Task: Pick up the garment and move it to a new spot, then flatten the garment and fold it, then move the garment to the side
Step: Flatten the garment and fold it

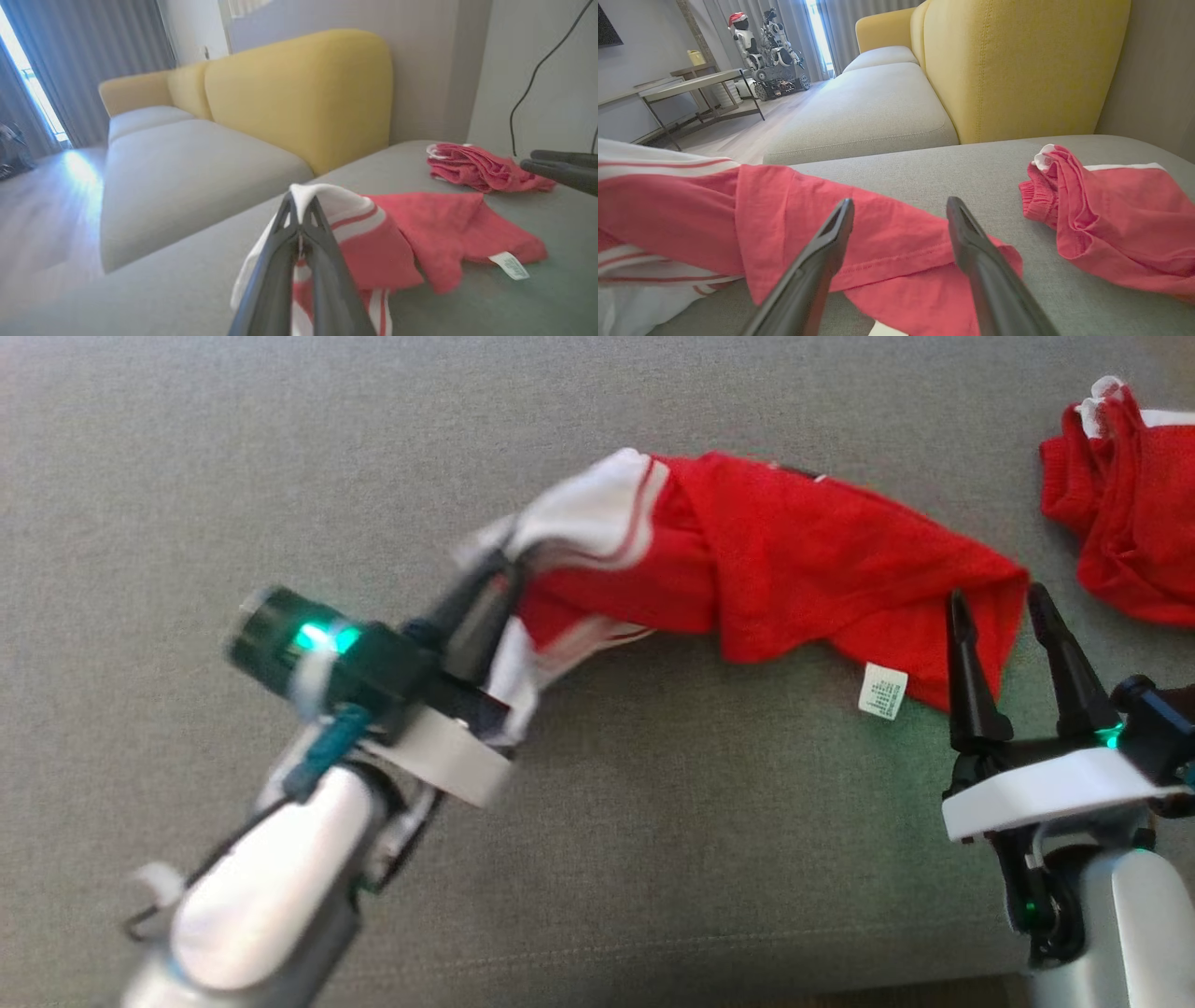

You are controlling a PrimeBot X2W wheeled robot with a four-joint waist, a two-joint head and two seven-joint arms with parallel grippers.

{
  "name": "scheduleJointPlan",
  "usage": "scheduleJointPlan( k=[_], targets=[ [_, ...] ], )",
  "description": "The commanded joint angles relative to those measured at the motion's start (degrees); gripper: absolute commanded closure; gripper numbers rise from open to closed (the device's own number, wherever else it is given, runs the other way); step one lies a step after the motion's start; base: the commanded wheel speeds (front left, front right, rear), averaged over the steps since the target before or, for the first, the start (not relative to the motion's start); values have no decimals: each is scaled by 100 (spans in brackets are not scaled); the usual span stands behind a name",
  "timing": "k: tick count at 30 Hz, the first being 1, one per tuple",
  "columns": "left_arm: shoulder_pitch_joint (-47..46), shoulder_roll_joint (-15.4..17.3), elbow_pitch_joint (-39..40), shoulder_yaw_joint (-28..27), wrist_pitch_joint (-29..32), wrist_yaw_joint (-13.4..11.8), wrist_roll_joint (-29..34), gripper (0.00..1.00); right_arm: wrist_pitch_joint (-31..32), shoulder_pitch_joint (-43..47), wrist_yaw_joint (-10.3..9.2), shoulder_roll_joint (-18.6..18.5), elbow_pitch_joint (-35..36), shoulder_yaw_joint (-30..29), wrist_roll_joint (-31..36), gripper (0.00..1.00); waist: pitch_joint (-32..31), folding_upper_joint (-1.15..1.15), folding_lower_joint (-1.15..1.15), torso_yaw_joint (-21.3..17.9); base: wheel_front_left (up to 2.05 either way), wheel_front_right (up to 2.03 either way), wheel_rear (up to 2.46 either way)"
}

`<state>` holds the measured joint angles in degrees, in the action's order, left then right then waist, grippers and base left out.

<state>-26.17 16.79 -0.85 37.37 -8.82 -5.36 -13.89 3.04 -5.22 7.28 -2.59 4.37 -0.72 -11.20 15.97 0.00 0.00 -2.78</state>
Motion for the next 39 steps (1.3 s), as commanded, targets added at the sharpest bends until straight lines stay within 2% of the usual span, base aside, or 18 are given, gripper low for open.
scheduleJointPlan(
  k=[1, 7, 12, 18, 26, 27, 28, 29, 34, 39],
  targets=[
    [-309, 250, 401, -367, -14, -120, 117, 100, 31, -95, 21, -29, 166, 115, -61, 0, -11, 0, 0, 2, 0, 0, 0],
    [-453, 762, 1126, -860, -123, -517, 496, 100, 38, -80, 21, -29, 117, 102, -114, 0, -47, 0, 0, -21, 0, 0, 0],
    [126, 1004, 1044, -1067, -177, -702, 347, 100, 27, -42, 21, -29, 82, 100, -175, 0, -35, 0, 0, -73, 0, 0, 0],
    [1064, 760, 233, -955, -372, -596, -302, 100, 31, -60, 21, -29, 54, 71, -204, 0, -2, 0, 0, -75, 0, 0, 0],
    [1414, 247, -579, -745, -536, -184, -864, 100, 72, -75, 21, -29, 48, 44, -166, 0, -38, 0, 0, 76, 0, 0, 0],
    [1416, 178, -651, -759, -548, -146, -943, 88, 81, -73, 21, -29, 47, 41, -164, 0, -57, 0, 0, 98, 0, 0, 0],
    [1419, 101, -702, -789, -558, -112, -1037, 35, 89, -71, 21, -29, 47, 34, -161, 0, -79, 0, 0, 120, 0, 0, 0],
    [1417, 49, -742, -809, -567, -81, -1097, 0, 94, -69, 21, -29, 45, 30, -153, 0, -109, 0, 0, 139, 0, 0, 0],
    [1443, -121, -726, -944, -596, -82, -1241, 0, 80, -34, 21, -29, 64, 57, -113, 0, -280, 0, 0, 199, 0, 0, 0],
    [1474, -170, -444, -1099, -606, -252, -1234, 0, 99, 64, 21, -29, 87, 80, -46, 0, -452, 0, 0, 258, 0, 0, 0]
  ],
)
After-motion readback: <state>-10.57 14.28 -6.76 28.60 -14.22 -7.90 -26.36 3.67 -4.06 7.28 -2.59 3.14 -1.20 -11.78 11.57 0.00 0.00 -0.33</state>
